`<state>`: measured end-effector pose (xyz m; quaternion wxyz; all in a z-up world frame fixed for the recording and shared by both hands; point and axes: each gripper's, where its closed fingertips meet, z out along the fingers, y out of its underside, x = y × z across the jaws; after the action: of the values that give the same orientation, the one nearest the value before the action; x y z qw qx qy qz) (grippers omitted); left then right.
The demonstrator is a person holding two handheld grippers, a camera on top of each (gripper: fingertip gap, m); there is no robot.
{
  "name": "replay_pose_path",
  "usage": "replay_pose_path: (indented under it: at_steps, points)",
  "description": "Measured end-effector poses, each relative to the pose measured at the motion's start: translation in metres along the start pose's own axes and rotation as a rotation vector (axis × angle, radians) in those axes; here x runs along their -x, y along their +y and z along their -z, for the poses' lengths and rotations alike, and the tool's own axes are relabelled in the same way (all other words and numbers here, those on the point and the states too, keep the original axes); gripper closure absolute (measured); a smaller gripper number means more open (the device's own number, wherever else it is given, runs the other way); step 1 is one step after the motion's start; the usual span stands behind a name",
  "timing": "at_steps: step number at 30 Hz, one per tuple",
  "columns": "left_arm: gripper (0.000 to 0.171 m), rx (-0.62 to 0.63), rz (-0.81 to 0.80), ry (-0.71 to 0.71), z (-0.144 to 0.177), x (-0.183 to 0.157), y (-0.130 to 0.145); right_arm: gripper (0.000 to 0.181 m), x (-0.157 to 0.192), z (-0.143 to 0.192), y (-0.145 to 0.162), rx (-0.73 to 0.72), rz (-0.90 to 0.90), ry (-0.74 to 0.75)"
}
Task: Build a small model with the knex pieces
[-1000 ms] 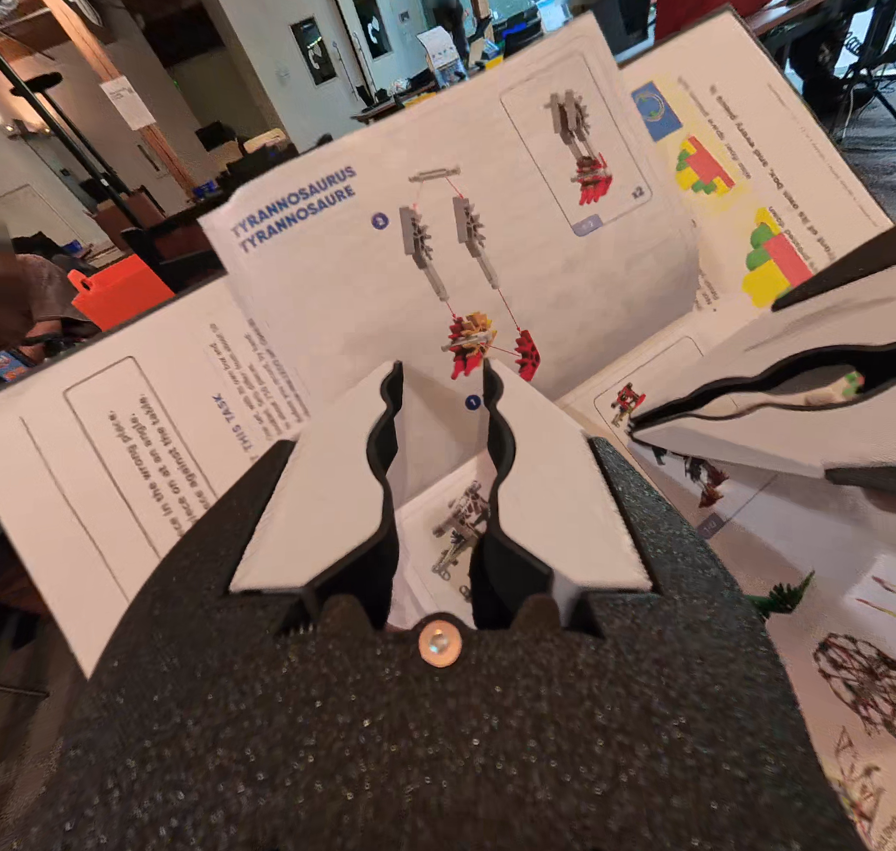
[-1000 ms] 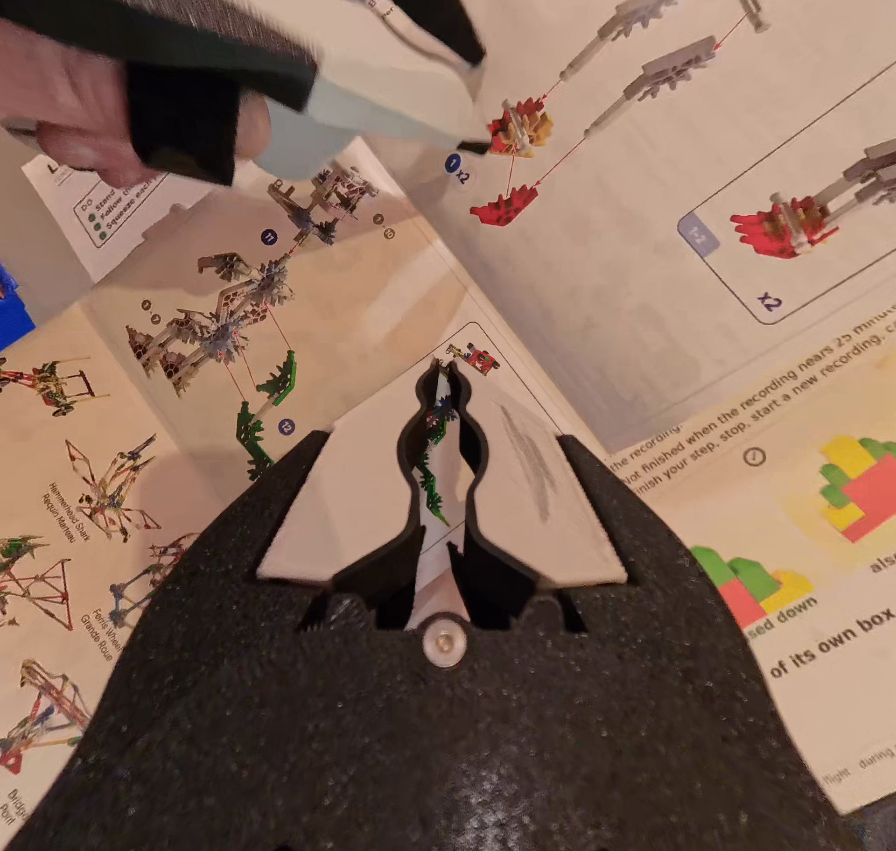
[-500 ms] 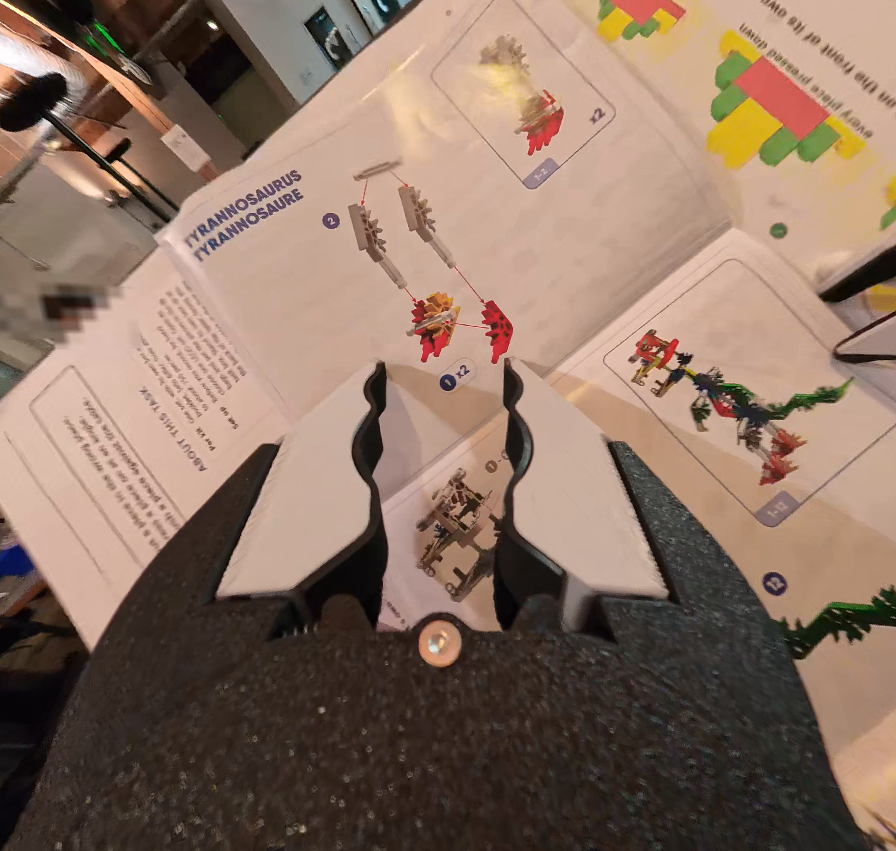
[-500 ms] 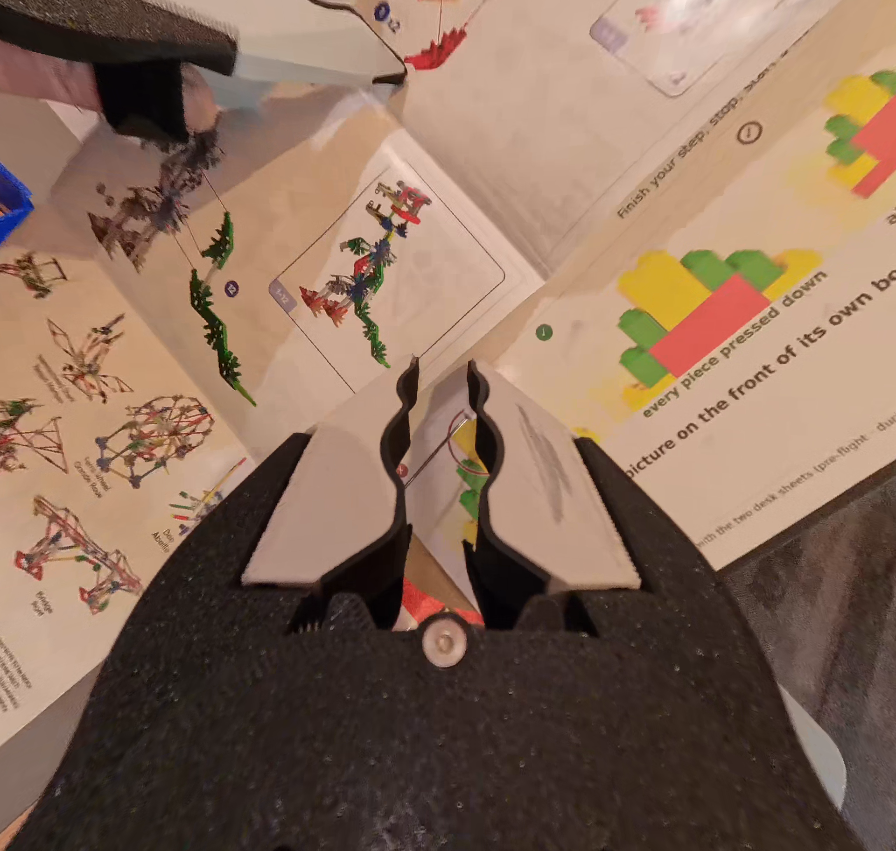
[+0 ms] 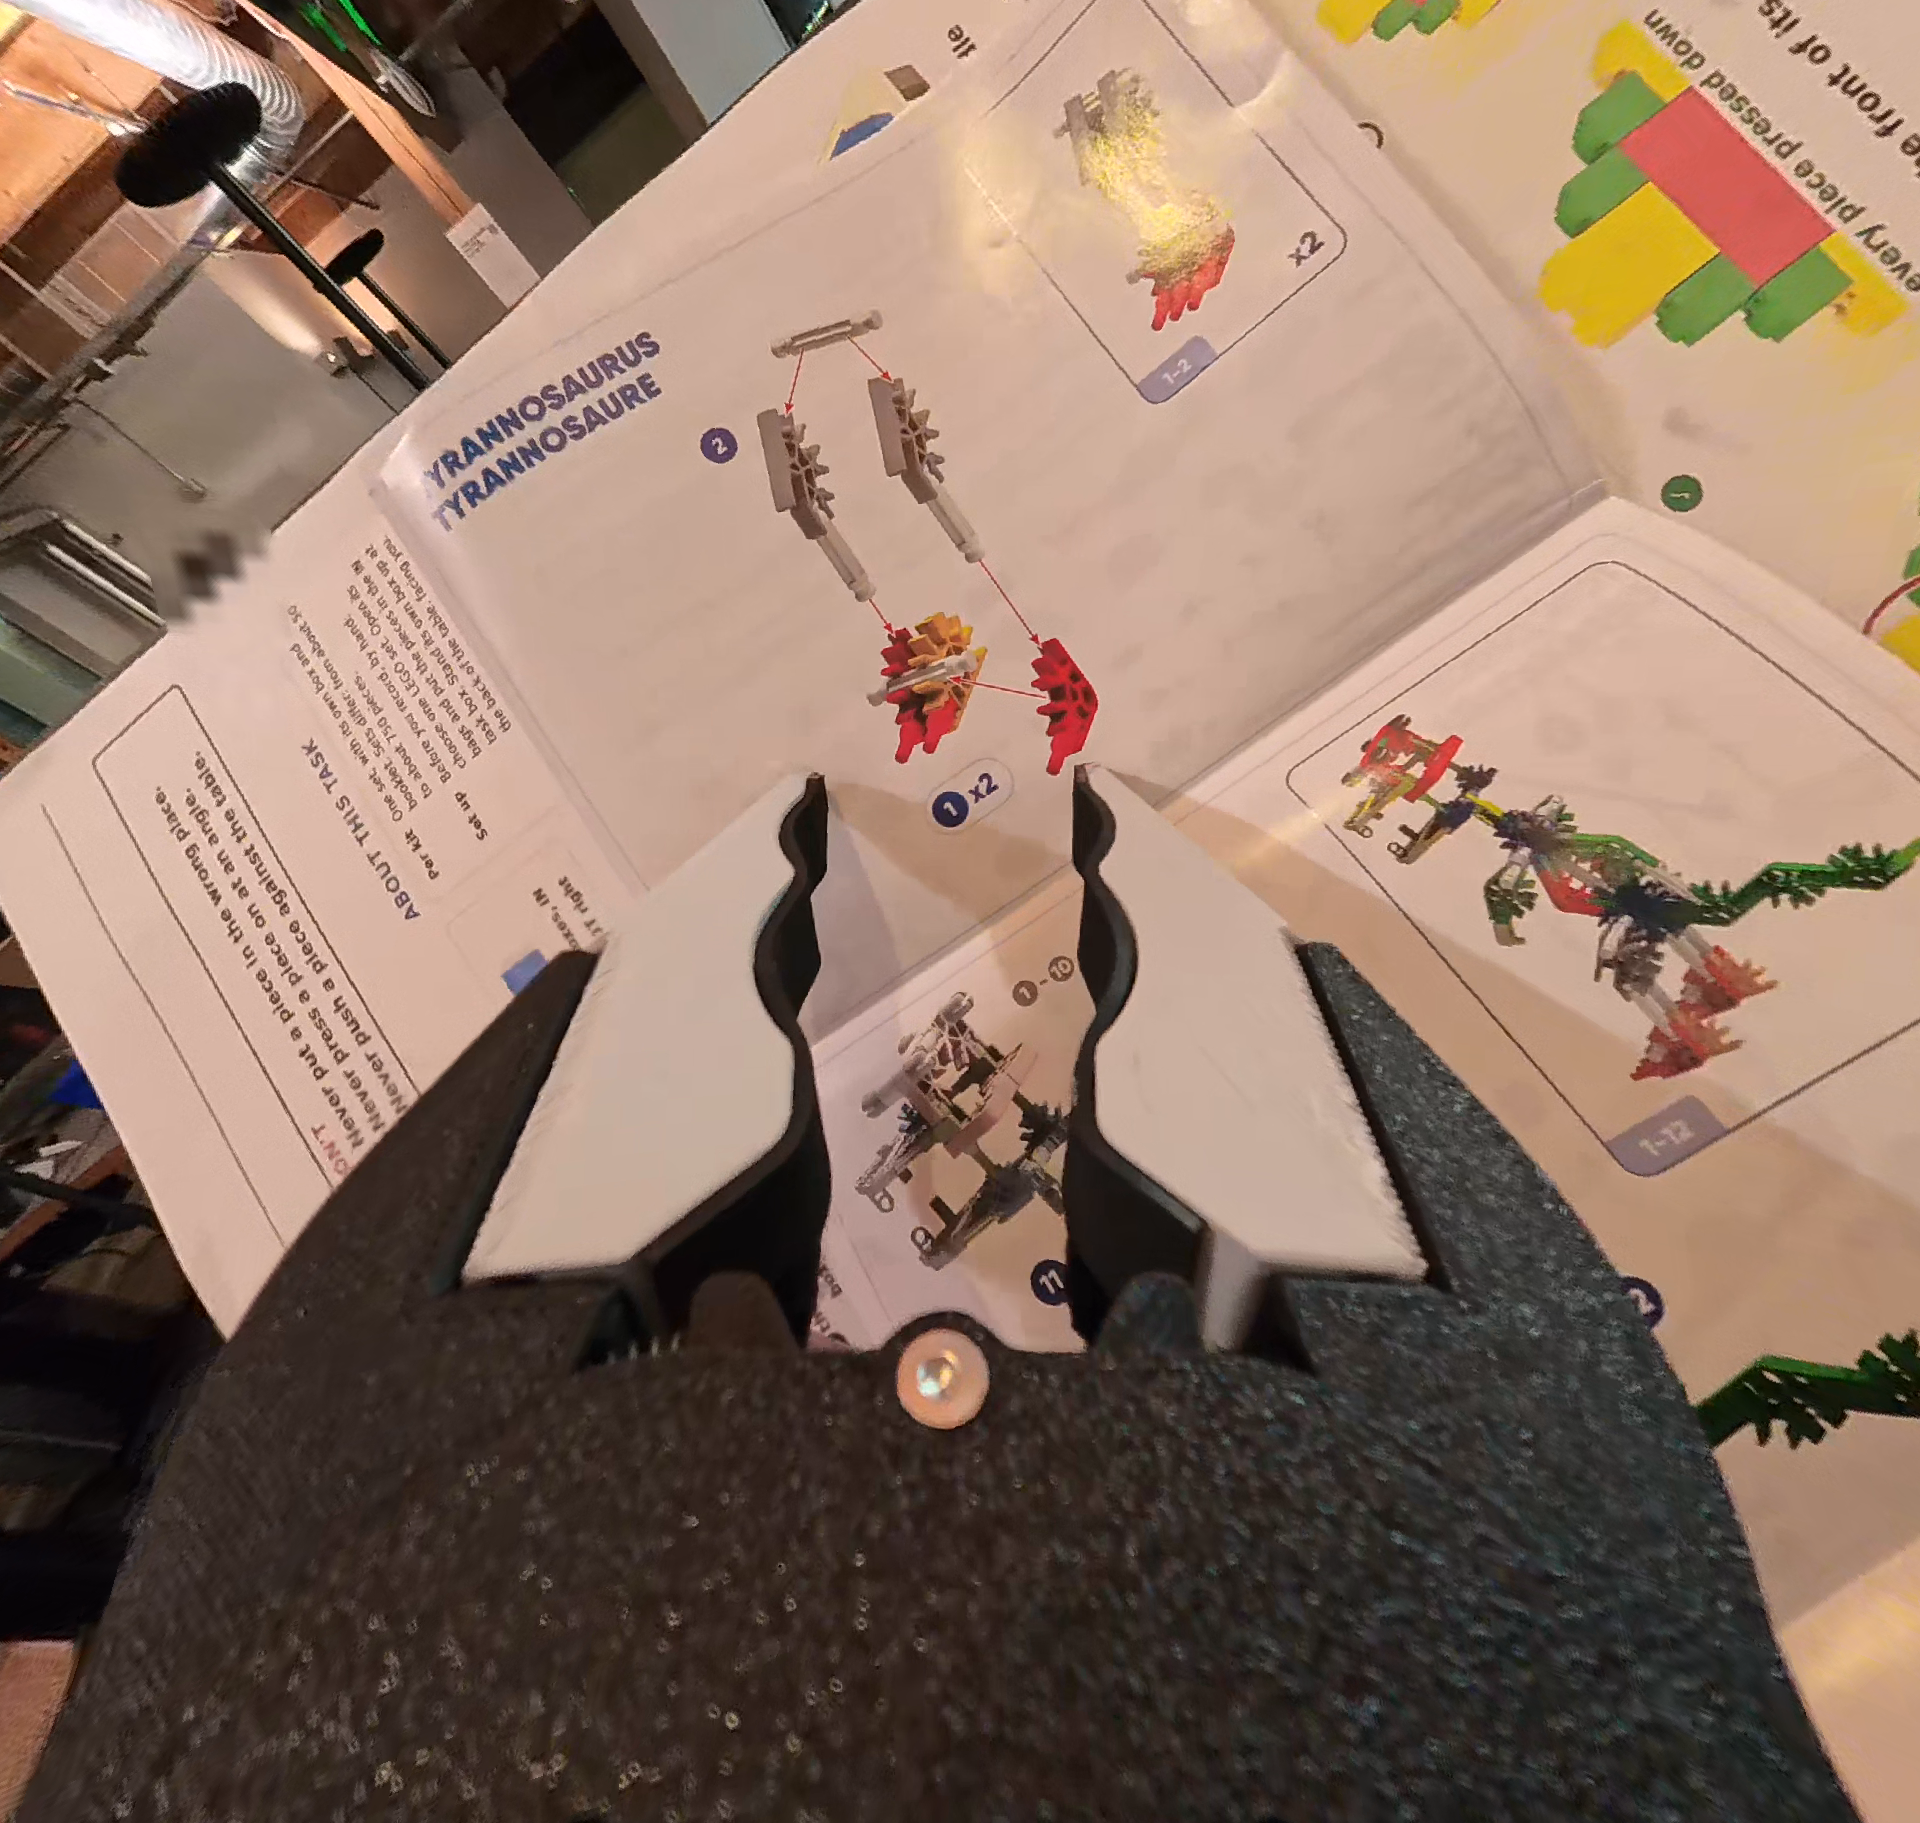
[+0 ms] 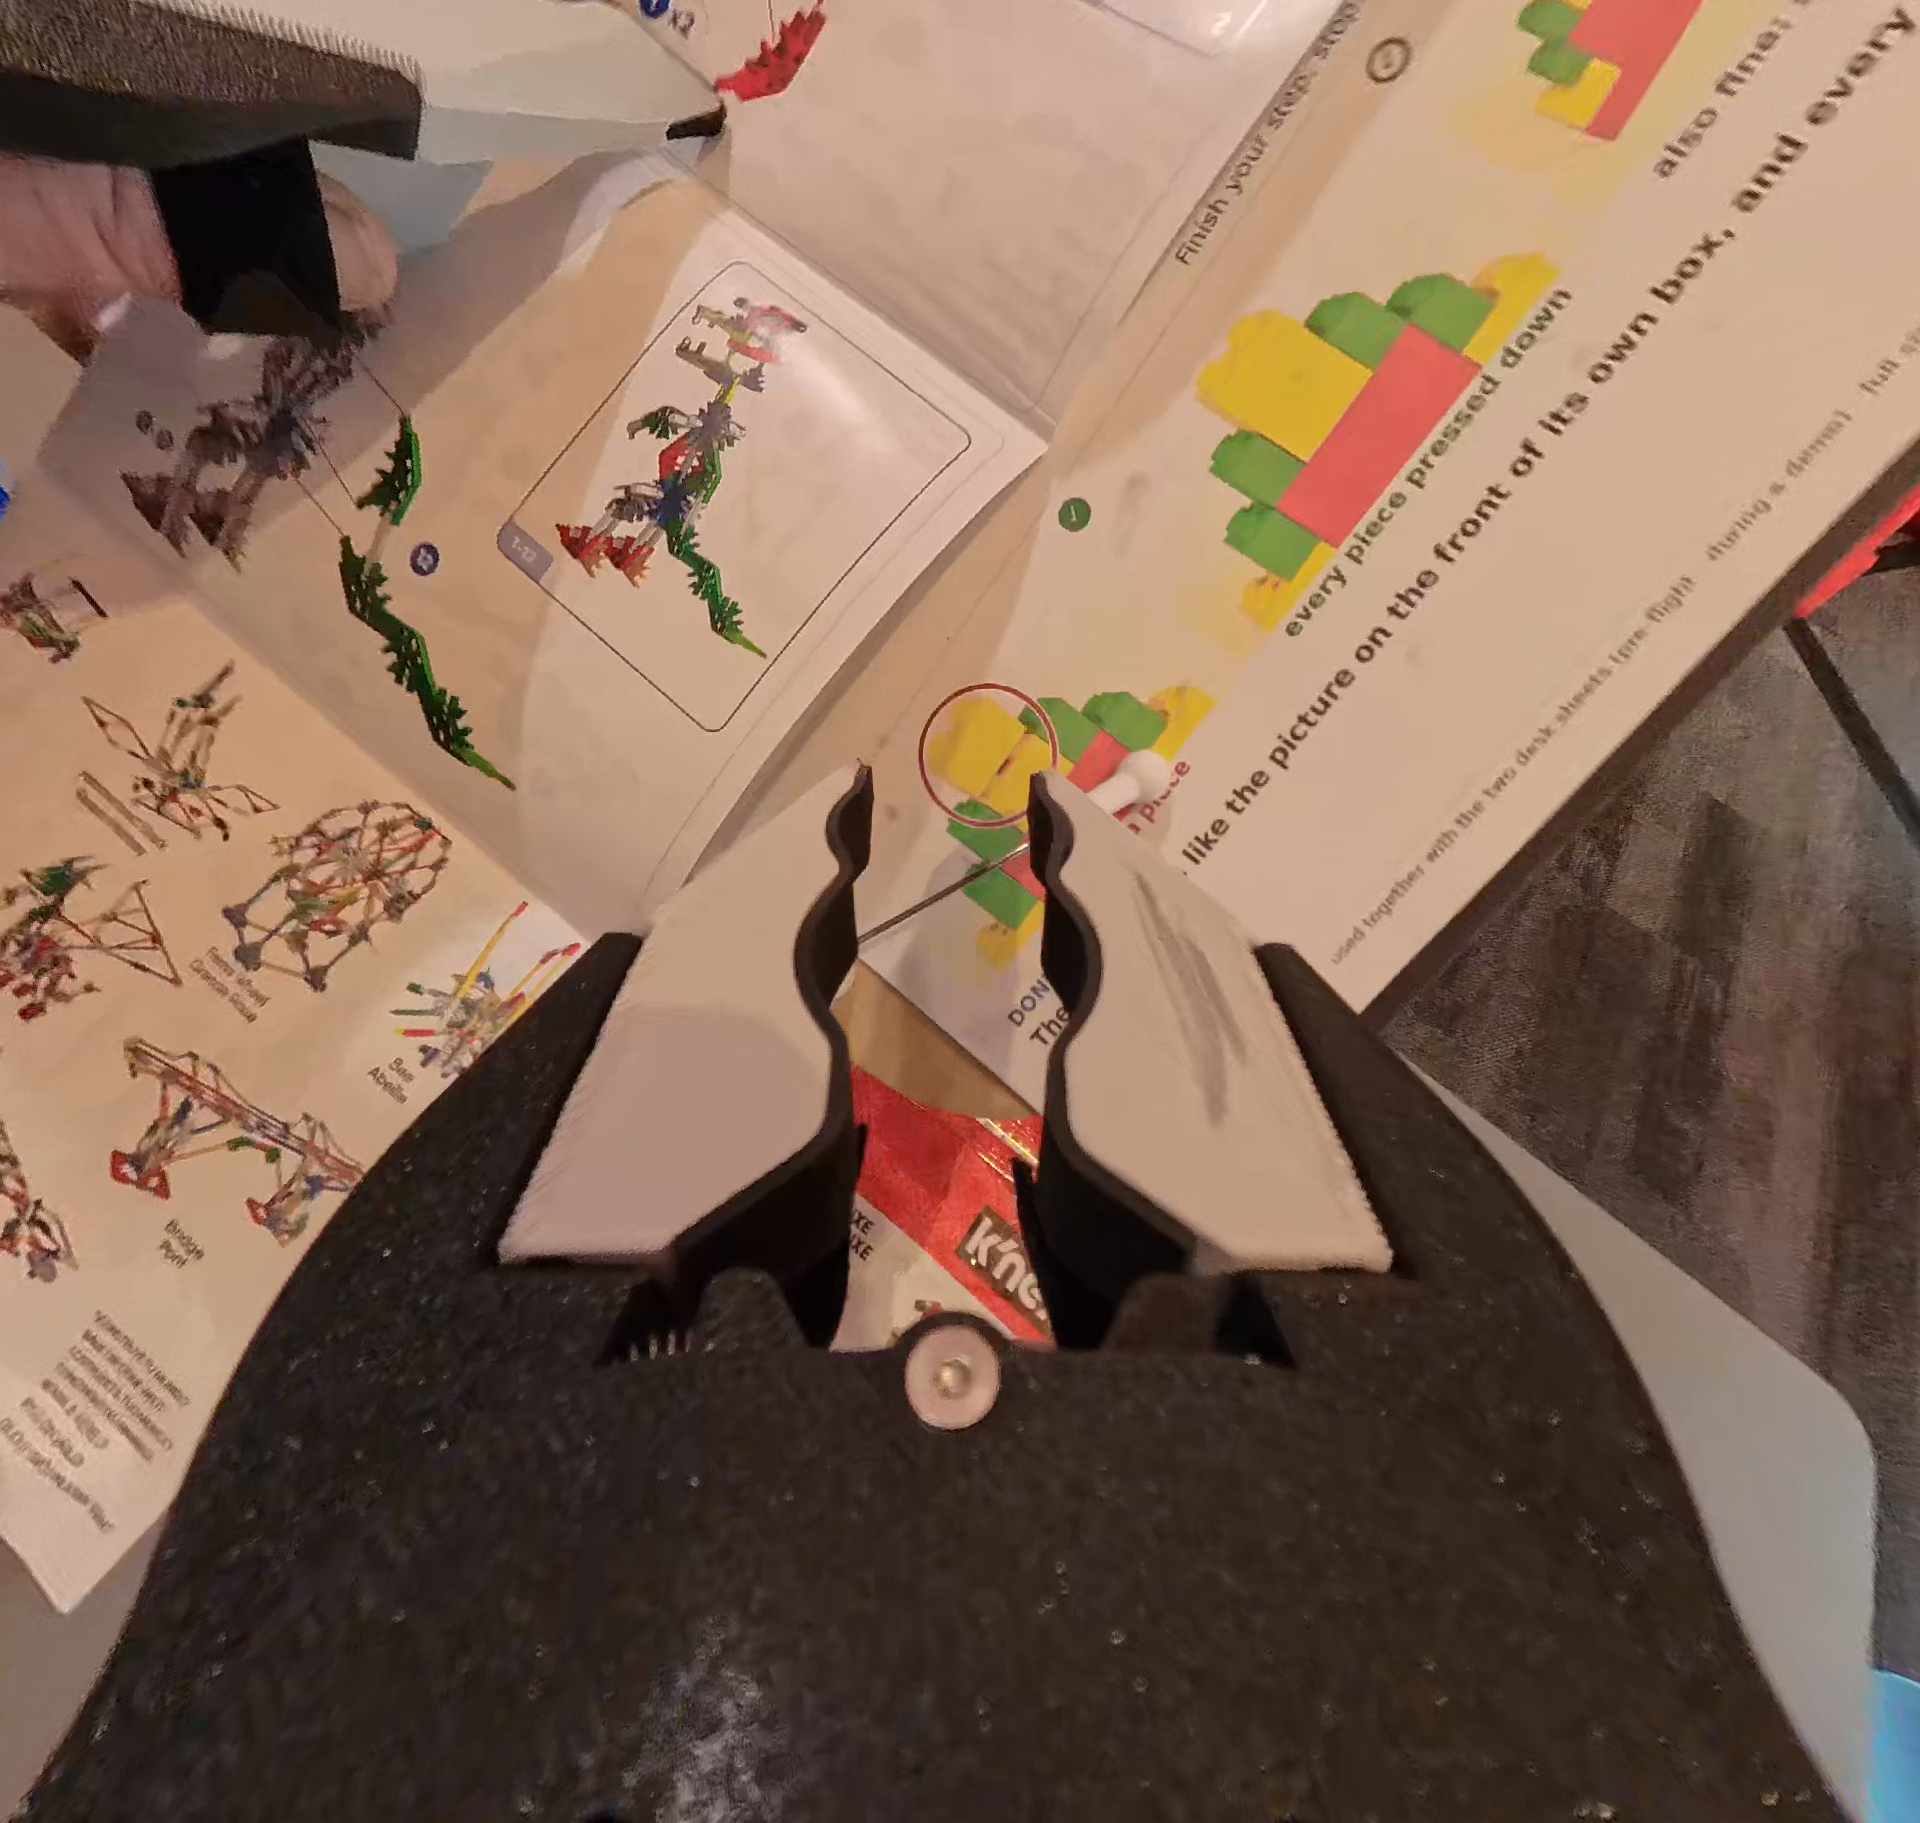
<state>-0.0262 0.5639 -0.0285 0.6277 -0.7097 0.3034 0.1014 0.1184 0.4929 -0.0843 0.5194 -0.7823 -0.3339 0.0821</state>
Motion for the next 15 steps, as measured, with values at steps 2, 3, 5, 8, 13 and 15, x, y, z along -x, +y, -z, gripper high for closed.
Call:
replay_pose_path:
  at_steps: [2, 3, 5, 8, 13, 15]
  points:
    - [0.124, 0.0, 0.012, -0.006, 0.001, 0.0, 0.001, 0.151, -0.003, 0.004, 0.002, -0.022, -0.037, 0.013]
    - [0.124, 0.0, 0.009, -0.009, 0.001, -0.001, 0.001, 0.15, -0.011, 0.009, -0.002, -0.053, -0.034, 0.072]
    - [0.124, -0.004, -0.007, -0.021, 0.002, -0.002, 0.001, 0.155, -0.015, 0.02, -0.008, -0.101, -0.035, 0.106]
    - [0.124, 0.004, -0.013, -0.036, 0.001, -0.002, 0.001, 0.159, -0.006, 0.01, 0.009, -0.022, -0.072, 0.006]
    - [0.124, 0.005, -0.016, -0.053, 0.001, -0.002, 0.0, 0.162, -0.007, 0.011, 0.009, -0.038, -0.153, -0.043]
    - [0.126, 0.001, -0.025, -0.057, 0.002, -0.004, 0.0, 0.16, -0.007, 0.015, 0.01, -0.021, -0.107, -0.015]
